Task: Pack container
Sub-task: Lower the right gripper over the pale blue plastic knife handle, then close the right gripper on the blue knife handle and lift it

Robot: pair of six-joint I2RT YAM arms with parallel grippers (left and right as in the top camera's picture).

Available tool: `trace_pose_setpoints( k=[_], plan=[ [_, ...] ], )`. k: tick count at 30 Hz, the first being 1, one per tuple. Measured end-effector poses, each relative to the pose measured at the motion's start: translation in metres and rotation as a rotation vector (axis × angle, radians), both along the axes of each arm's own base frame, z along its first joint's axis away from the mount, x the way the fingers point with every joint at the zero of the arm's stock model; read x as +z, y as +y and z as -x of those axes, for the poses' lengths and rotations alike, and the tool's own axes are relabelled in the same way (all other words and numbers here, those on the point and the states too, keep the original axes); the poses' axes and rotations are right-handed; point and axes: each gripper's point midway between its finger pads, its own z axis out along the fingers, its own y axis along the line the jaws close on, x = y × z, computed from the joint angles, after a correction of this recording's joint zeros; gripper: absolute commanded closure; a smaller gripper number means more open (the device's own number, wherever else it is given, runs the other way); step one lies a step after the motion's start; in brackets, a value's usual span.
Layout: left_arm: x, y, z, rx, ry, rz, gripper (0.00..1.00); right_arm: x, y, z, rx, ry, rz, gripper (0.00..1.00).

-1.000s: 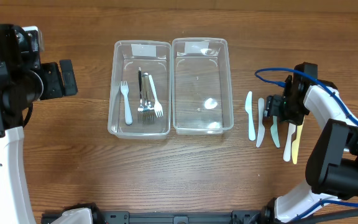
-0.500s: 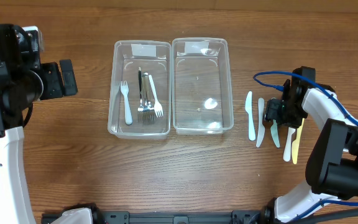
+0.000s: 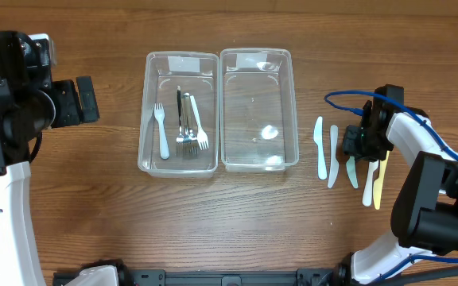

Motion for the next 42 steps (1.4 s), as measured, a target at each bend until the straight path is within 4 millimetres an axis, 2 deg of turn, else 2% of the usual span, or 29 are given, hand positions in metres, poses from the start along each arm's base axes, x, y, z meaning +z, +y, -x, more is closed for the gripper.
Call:
trace_pose_setpoints(
  k=[1, 8, 12, 17, 23, 28, 30, 31, 32, 34, 39, 42],
  plan=[
    [0.000, 0.000, 0.000, 0.000, 0.000, 0.000, 0.00, 0.000, 0.000, 0.000, -0.002, 0.000, 0.000, 0.74],
    [0.000, 0.000, 0.000, 0.000, 0.000, 0.000, 0.00, 0.000, -0.001, -0.003, 0.000, -0.014, 0.003, 0.76],
    [0.000, 0.000, 0.000, 0.000, 0.000, 0.000, 0.00, 0.000, -0.001, -0.004, -0.002, -0.016, 0.003, 0.83],
    [0.000, 0.000, 0.000, 0.000, 0.000, 0.000, 0.00, 0.001, -0.001, -0.006, 0.000, -0.026, 0.006, 0.84],
    [0.000, 0.000, 0.000, 0.000, 0.000, 0.000, 0.00, 0.001, -0.002, -0.009, -0.001, -0.037, 0.009, 0.96],
    [0.000, -0.001, 0.000, -0.002, 0.000, 0.003, 0.00, 0.004, -0.003, -0.013, -0.001, -0.055, 0.013, 0.96],
    [0.000, -0.001, 0.000, -0.002, -0.001, 0.003, 0.00, 0.004, -0.003, -0.013, -0.001, -0.056, 0.013, 0.89],
    [0.000, -0.001, 0.000, -0.002, -0.001, 0.003, 0.00, 0.004, -0.003, -0.013, 0.000, -0.055, 0.014, 0.80],
    [0.000, -0.001, 0.000, -0.002, -0.001, 0.003, 0.00, 0.004, -0.003, -0.013, 0.000, -0.055, 0.012, 0.64],
    [0.000, -0.001, 0.000, -0.002, -0.001, 0.003, 0.00, 0.002, -0.001, -0.006, -0.010, -0.026, 0.005, 0.57],
    [0.000, -0.001, 0.000, -0.002, -0.001, 0.003, 0.00, -0.001, 0.003, 0.014, -0.056, 0.060, -0.015, 0.56],
    [0.000, -0.001, 0.000, -0.002, -0.001, 0.003, 0.00, -0.001, 0.006, 0.033, -0.089, 0.139, -0.023, 0.56]
  ],
)
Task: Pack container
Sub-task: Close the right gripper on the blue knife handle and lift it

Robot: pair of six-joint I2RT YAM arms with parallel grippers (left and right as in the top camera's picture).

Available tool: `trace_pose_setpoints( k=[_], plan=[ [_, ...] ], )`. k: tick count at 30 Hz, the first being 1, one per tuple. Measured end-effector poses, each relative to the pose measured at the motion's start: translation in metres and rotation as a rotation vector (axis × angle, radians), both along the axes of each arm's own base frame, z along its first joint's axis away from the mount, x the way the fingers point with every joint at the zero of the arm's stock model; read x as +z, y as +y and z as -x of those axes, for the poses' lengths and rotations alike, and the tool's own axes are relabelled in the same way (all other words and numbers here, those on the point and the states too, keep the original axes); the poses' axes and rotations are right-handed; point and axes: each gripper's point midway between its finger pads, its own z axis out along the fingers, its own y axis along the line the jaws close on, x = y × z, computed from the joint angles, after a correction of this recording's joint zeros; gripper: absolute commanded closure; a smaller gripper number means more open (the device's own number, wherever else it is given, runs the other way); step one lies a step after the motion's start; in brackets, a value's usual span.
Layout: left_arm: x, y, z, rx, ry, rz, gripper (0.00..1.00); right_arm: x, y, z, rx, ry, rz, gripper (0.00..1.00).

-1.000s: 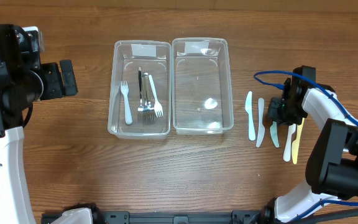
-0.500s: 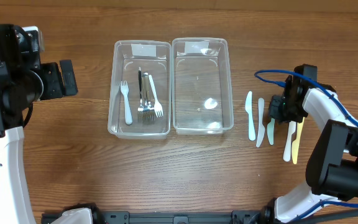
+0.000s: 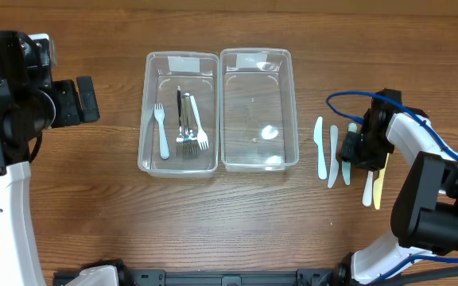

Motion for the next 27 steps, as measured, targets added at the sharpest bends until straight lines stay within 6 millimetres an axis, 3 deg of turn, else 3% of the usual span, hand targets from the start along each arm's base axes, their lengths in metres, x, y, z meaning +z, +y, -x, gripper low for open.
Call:
trace_pose_setpoints(
  k=[5, 9, 12, 20, 27],
  plan=[
    [0.000, 0.000, 0.000, -0.002, 0.000, 0.002, 0.00, 0.001, 0.003, 0.022, -0.047, 0.091, -0.004, 0.55],
    [0.000, -0.001, 0.000, -0.002, 0.002, 0.002, 0.00, 0.000, 0.001, 0.015, -0.057, 0.065, 0.008, 0.55],
    [-0.001, -0.001, 0.001, -0.002, 0.004, 0.003, 0.00, 0.000, -0.001, 0.010, -0.063, 0.044, 0.012, 0.65],
    [-0.001, -0.001, 0.001, -0.002, 0.004, 0.003, 0.00, 0.001, 0.002, 0.020, -0.061, 0.085, 0.004, 0.68],
    [0.000, -0.001, 0.001, -0.002, 0.003, 0.003, 0.00, 0.001, 0.002, 0.023, -0.064, 0.097, 0.003, 0.89]
  ],
)
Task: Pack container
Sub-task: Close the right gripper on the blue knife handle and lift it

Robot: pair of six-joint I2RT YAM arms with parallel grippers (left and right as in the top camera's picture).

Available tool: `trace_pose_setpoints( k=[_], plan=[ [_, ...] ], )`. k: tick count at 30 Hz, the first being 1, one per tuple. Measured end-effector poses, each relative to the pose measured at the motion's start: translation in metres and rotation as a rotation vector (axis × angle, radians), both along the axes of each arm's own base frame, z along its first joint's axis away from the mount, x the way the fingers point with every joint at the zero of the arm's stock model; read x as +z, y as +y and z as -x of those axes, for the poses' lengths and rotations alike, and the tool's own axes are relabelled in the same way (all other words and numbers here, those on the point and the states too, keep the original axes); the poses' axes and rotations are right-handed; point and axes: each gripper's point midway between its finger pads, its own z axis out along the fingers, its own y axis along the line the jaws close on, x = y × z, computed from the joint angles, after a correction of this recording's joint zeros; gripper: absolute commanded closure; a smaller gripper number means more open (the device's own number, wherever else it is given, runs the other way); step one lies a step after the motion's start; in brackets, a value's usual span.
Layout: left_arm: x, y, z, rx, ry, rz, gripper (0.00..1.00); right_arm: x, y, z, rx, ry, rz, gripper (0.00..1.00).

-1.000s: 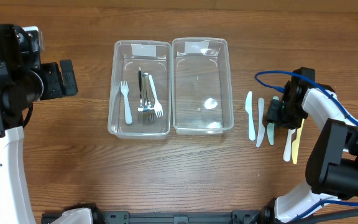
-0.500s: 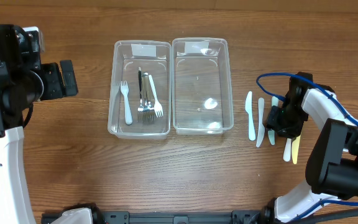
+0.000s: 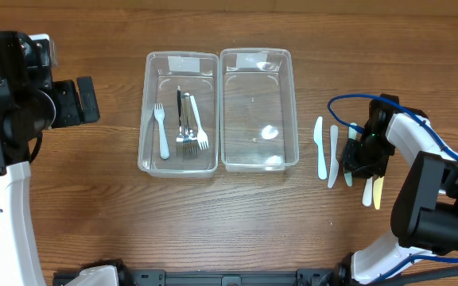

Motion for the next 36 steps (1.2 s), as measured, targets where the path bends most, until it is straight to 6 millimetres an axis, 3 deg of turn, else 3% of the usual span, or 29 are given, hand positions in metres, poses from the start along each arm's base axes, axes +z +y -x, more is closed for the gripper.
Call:
trace_pose_setpoints(
  k=[5, 11, 12, 14, 16, 20, 23, 25, 27, 32, 34, 36],
  plan=[
    [0.000, 0.000, 0.000, 0.000, -0.002, 0.000, 0.00, 0.000, 0.000, 0.000, 0.001, 0.000, 0.000, 0.92],
    [0.000, 0.000, 0.000, 0.000, -0.002, 0.000, 0.00, 0.000, 0.000, 0.000, 0.001, -0.002, 0.000, 0.87],
    [0.000, 0.000, 0.000, 0.000, -0.002, 0.000, 0.00, 0.000, 0.000, 0.000, 0.001, -0.002, 0.000, 0.82],
    [0.000, 0.000, 0.000, 0.000, -0.002, 0.000, 0.00, 0.000, 0.000, -0.001, 0.004, -0.006, 0.001, 0.64],
    [0.000, 0.000, 0.000, 0.000, -0.002, 0.000, 0.00, -0.001, -0.001, -0.007, 0.004, -0.029, 0.005, 0.55],
    [0.000, 0.000, -0.001, 0.000, -0.003, 0.000, 0.00, -0.002, -0.008, -0.035, 0.004, -0.142, 0.033, 0.50],
    [0.000, 0.000, -0.001, 0.000, -0.003, 0.000, 0.00, 0.002, -0.010, -0.046, 0.018, -0.174, 0.040, 0.51],
    [0.000, 0.000, -0.001, 0.000, -0.003, 0.000, 0.00, 0.016, -0.015, -0.061, 0.044, -0.206, 0.057, 0.49],
    [0.001, 0.000, -0.001, 0.000, -0.003, 0.000, 0.00, 0.034, -0.021, -0.080, 0.075, -0.252, 0.094, 0.39],
    [0.000, 0.000, -0.001, 0.000, -0.003, 0.000, 0.00, 0.057, -0.027, -0.116, 0.118, -0.365, 0.157, 0.36],
    [0.000, 0.000, -0.001, 0.000, -0.003, 0.000, 0.00, 0.054, -0.029, -0.118, 0.136, -0.366, 0.164, 0.34],
    [0.000, 0.000, -0.001, 0.000, -0.003, 0.000, 0.00, 0.035, -0.029, -0.116, 0.162, -0.318, 0.157, 0.33]
  ],
)
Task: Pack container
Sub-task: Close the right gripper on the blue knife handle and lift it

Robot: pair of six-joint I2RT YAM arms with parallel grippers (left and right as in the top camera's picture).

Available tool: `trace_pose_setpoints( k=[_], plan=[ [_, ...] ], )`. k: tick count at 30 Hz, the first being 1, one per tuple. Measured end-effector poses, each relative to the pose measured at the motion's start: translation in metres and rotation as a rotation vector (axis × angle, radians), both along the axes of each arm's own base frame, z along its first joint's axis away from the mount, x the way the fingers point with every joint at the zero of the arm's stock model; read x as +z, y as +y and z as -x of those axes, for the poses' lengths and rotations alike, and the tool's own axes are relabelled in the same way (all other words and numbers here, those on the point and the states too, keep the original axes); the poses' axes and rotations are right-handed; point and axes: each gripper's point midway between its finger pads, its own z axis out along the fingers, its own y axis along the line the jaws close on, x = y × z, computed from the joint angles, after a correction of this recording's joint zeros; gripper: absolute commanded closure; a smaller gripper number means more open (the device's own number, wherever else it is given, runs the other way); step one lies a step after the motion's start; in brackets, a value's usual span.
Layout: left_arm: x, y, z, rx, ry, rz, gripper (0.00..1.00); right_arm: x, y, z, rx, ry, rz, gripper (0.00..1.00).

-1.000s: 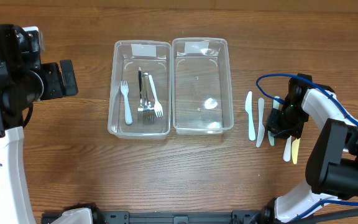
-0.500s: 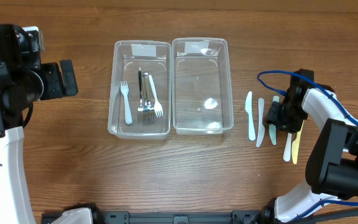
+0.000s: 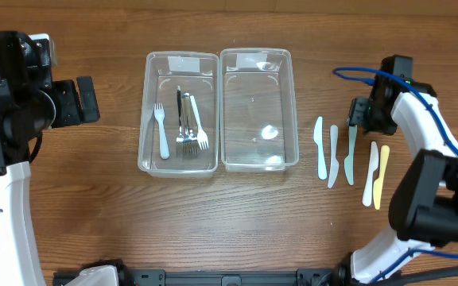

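Note:
Two clear plastic containers stand side by side. The left container (image 3: 151, 151) holds several forks (image 3: 183, 123). Nothing lies in the right container (image 3: 293, 103). To its right lie several plastic knives in a row: a pale blue knife (image 3: 320, 148), a white knife (image 3: 333, 156), a greenish knife (image 3: 351, 156), another white knife (image 3: 370, 172) and a yellow knife (image 3: 381, 175). My right gripper (image 3: 361, 117) hovers at the far end of the greenish knife; its jaws are hidden from above. My left gripper (image 3: 82, 101) stays far left, away from everything.
The wooden table (image 3: 237, 214) carries only the containers and cutlery. A blue cable (image 3: 356, 73) loops off the right arm near the knives. The left arm's bulk fills the left edge.
My right gripper has moved from low over the middle of the knife row to its far end. The greenish knife now shows at full length. The left arm has not moved.
My right gripper stood over the greenish and white knives, covering their middles, and shifted slightly nearer at each earlier moment. Now it is at the far end of the row, with all the knives still on the table. The containers' contents are unchanged.

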Motion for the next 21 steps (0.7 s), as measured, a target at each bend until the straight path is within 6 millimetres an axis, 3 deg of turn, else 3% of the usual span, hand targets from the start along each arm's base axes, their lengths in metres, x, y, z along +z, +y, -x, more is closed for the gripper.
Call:
trace_pose_setpoints(
  k=[3, 7, 13, 21],
  plan=[
    [0.000, 0.000, 0.000, 0.000, 0.001, 0.000, 0.00, -0.036, 0.004, 0.008, 0.014, 0.091, -0.018, 0.33],
    [-0.001, 0.000, 0.000, 0.000, 0.003, 0.000, 0.00, -0.037, 0.003, -0.001, 0.025, 0.075, -0.022, 0.34],
    [-0.001, 0.000, 0.000, 0.000, 0.003, 0.001, 0.00, -0.038, 0.007, -0.004, 0.036, 0.068, -0.036, 0.60],
    [-0.001, 0.000, 0.000, 0.000, 0.004, 0.001, 0.00, -0.038, 0.009, -0.005, 0.040, 0.068, -0.040, 0.76]
  ],
)
